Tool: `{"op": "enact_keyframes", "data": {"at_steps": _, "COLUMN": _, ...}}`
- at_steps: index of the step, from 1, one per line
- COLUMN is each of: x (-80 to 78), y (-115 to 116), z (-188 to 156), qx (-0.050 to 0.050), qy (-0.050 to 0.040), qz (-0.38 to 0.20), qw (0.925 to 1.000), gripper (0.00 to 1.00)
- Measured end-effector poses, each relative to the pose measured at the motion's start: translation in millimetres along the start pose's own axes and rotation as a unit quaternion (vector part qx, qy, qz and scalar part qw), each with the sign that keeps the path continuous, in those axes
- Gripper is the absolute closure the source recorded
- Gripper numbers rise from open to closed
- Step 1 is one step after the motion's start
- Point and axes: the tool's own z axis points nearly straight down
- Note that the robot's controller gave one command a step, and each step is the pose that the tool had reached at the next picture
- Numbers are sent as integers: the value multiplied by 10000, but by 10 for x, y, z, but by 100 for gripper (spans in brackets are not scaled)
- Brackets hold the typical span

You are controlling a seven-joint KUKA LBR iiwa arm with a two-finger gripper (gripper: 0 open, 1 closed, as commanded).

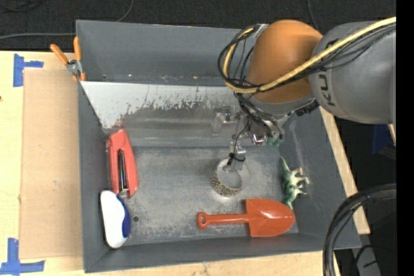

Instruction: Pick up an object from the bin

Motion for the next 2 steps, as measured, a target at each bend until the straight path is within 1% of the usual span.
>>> {"op": "enact_keyframes", "data": {"at_steps": 1, "x": 365, "y": 172, "z": 126, "qx": -8, "qy": 0, "qz": -241, "qw": 9997, "gripper": 0}}
{"op": "enact_keyframes", "data": {"at_steps": 2, "x": 94, "y": -275, "z": -427, "qx": 19, "qy": -33, "qz": -2, "qw": 10000, "gripper": 0}}
